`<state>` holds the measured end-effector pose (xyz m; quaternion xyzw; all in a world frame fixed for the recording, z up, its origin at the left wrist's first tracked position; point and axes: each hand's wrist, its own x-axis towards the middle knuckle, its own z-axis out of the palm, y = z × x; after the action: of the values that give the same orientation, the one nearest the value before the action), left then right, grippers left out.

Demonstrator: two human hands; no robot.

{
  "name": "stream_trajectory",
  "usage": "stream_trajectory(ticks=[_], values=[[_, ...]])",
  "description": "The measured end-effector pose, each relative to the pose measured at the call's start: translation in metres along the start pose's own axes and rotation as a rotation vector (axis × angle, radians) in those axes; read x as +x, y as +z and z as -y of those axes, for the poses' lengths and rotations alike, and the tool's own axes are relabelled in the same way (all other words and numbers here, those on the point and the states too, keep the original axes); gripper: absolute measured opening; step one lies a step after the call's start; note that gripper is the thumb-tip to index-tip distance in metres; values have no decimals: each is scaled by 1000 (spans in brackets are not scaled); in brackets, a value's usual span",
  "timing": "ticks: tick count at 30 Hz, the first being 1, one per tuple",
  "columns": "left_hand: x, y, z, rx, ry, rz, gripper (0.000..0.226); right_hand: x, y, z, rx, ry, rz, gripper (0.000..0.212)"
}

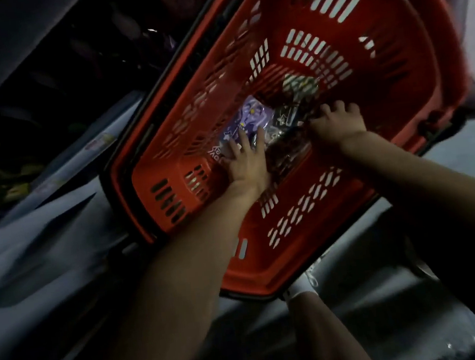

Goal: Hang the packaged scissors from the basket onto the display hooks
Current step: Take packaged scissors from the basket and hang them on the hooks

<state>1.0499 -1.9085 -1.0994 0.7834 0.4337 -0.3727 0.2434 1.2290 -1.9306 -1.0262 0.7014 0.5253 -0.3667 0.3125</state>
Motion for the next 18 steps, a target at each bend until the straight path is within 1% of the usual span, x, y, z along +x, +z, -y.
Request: stream_trajectory(ticks=[2, 5, 7, 9, 11, 14, 17, 18], values=[[21, 15, 3, 8, 3, -9, 119, 22, -3, -1, 44, -25, 38, 54], [35, 32, 6, 12, 32, -51, 127, 52, -1, 4, 71, -68, 37, 65], [36, 40, 8, 33, 49, -103, 120, 67, 2, 11, 48, -111, 9, 77], [38, 47, 12, 31, 60, -189, 115, 77, 7, 15, 5, -154, -40, 93], [43, 51, 20, -7, 56, -274, 110, 82, 16, 19, -35, -203, -68, 100], [48, 51, 31, -29, 25, -289, 106, 84, 30, 19, -43, -261, -86, 94], [46, 53, 35, -88, 40, -236, 95, 75, 30, 17, -26, -266, -97, 78], [44, 55, 36, -109, 59, -231, 91, 71, 28, 17, -42, -260, -102, 81]])
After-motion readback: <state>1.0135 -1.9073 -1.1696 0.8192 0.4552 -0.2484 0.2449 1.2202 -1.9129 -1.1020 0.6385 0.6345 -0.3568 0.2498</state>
